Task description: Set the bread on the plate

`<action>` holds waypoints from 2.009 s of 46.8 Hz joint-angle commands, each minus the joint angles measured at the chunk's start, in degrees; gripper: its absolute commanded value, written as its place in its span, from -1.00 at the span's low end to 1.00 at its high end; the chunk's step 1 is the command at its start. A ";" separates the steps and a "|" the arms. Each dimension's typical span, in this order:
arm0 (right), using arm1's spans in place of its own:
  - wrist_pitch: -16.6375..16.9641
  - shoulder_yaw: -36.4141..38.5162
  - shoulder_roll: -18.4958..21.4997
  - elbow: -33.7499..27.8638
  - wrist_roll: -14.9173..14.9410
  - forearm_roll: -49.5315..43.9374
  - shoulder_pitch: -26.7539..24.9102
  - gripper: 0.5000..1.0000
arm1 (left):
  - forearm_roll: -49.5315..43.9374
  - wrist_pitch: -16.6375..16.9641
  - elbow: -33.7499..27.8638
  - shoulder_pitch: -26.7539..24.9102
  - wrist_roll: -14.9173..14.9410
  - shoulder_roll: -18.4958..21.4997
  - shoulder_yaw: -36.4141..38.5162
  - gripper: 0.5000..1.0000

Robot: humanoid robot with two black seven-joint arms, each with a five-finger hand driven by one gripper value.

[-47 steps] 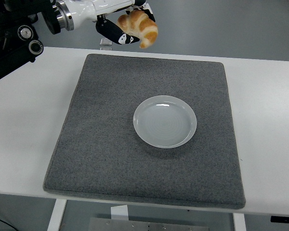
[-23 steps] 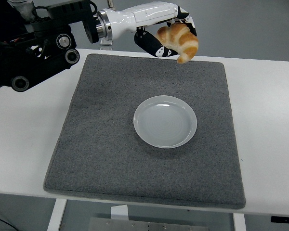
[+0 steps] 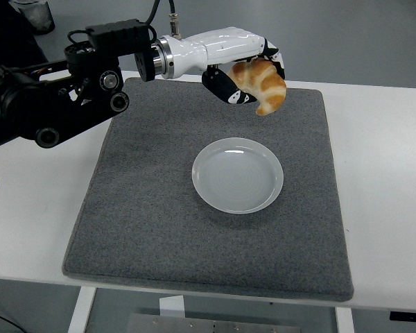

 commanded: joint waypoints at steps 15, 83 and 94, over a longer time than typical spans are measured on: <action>0.00 0.00 0.00 0.00 0.00 0.00 0.03 0.81 | 3.06 0.44 3.49 3.87 0.01 -3.99 0.86 -1.00; 0.00 0.00 0.00 0.00 0.00 0.00 -0.06 0.81 | 8.77 11.60 11.14 11.96 0.10 -9.71 12.03 -0.23; 0.00 0.00 0.00 0.00 0.00 0.00 0.03 0.81 | 8.77 11.60 11.14 12.13 0.19 -9.53 12.03 0.80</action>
